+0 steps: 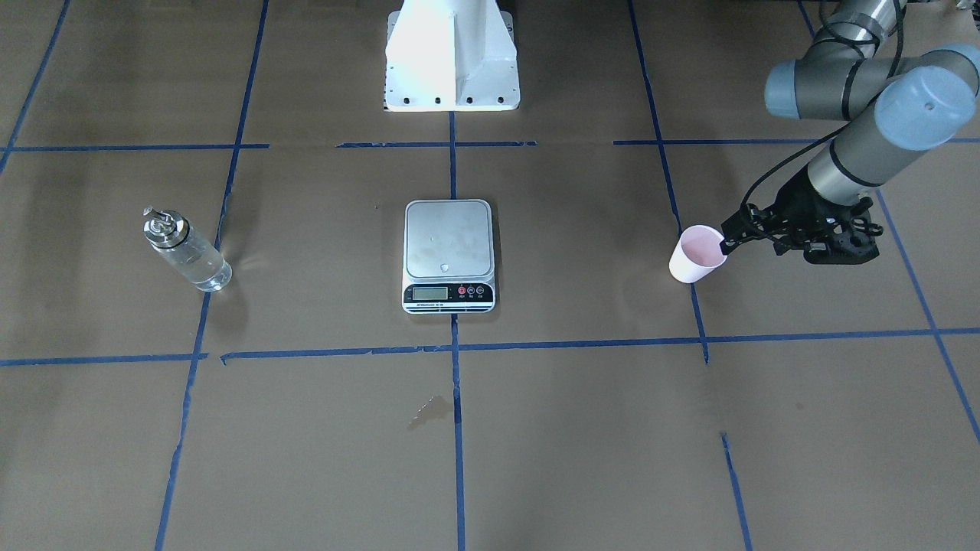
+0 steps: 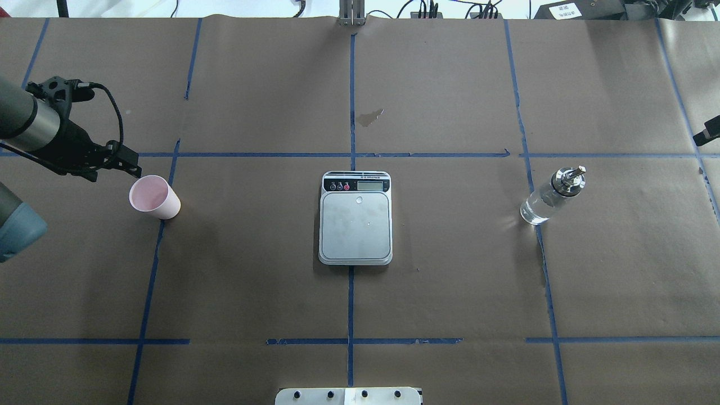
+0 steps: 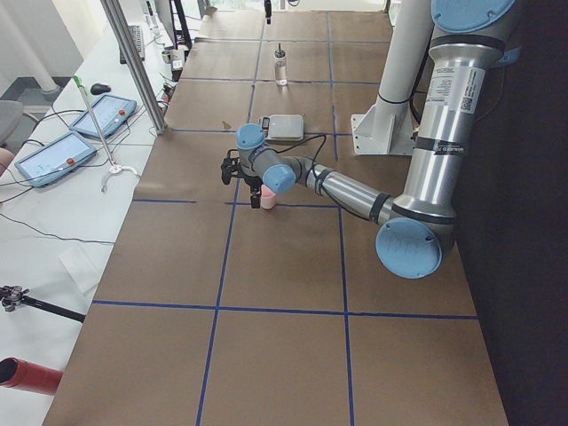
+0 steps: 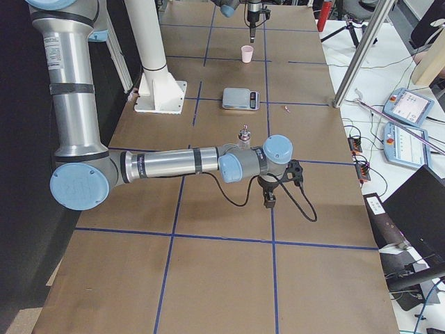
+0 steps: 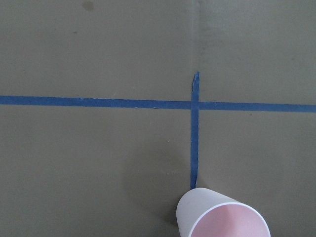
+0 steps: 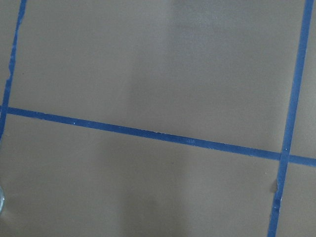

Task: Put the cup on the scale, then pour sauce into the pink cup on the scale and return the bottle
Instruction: 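Reach the left gripper to the pink cup and grasp its rim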

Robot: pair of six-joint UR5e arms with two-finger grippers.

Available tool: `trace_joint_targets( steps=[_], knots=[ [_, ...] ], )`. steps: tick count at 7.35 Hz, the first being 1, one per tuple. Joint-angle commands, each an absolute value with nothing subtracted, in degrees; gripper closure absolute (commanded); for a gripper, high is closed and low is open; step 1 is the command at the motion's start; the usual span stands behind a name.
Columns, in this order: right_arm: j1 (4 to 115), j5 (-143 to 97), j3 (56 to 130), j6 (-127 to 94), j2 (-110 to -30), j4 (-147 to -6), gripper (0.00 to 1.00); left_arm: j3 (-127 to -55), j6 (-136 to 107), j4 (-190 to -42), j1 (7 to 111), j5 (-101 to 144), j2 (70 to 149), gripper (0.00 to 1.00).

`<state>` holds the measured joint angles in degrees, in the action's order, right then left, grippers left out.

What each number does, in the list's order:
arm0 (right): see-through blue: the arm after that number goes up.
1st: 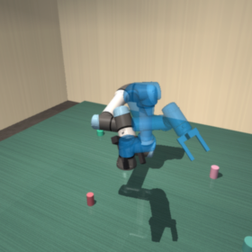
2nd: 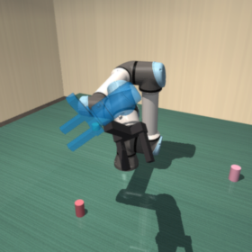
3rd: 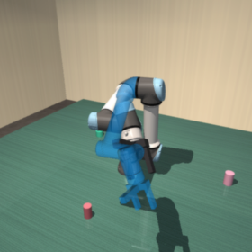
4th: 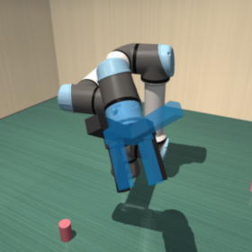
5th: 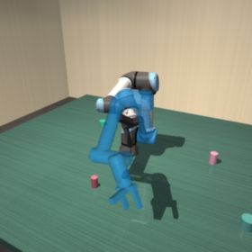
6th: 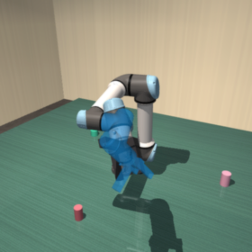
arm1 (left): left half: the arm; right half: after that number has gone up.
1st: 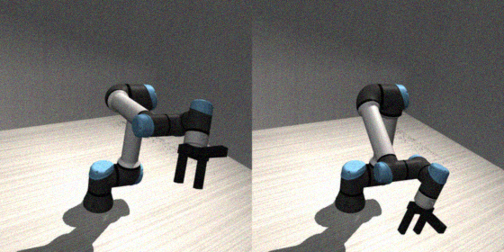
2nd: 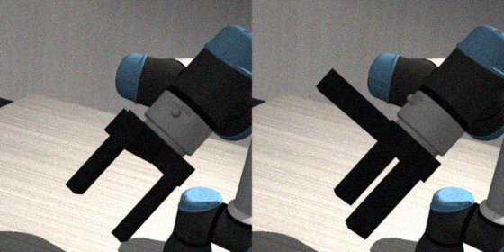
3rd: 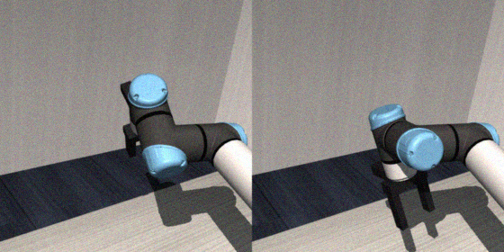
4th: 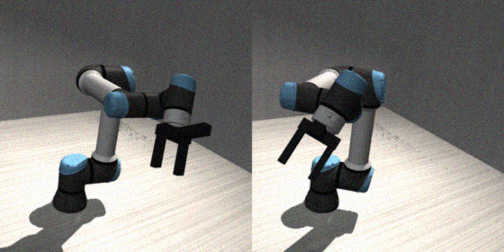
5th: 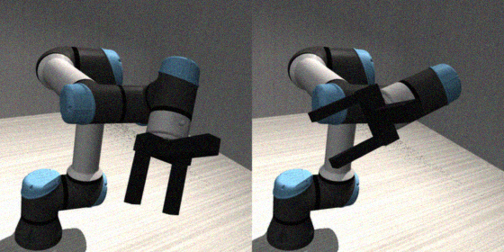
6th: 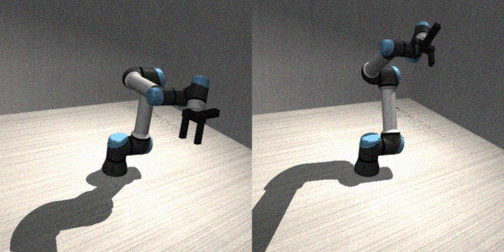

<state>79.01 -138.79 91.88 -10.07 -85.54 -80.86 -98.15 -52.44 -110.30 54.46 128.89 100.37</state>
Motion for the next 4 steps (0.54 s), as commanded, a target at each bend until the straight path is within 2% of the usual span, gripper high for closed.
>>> trace_joint_targets(
  steps=[1, 2, 4],
  knots=[
    [78.9, -138.8, 91.8, -10.1, -85.6, -80.5, 0.00, -95.5, -52.7, -110.5, 53.4, 128.6, 101.7, 0.06],
    [79.0, -138.8, 91.8, -10.1, -85.6, -80.5, 0.00, -95.5, -52.9, -110.5, 52.5, 128.5, 101.7, 0.10],
    [78.9, -138.9, 92.0, -10.1, -85.6, -80.5, 0.00, -96.0, -52.9, -110.3, 52.1, 128.7, 101.7, 0.10]
  ],
)
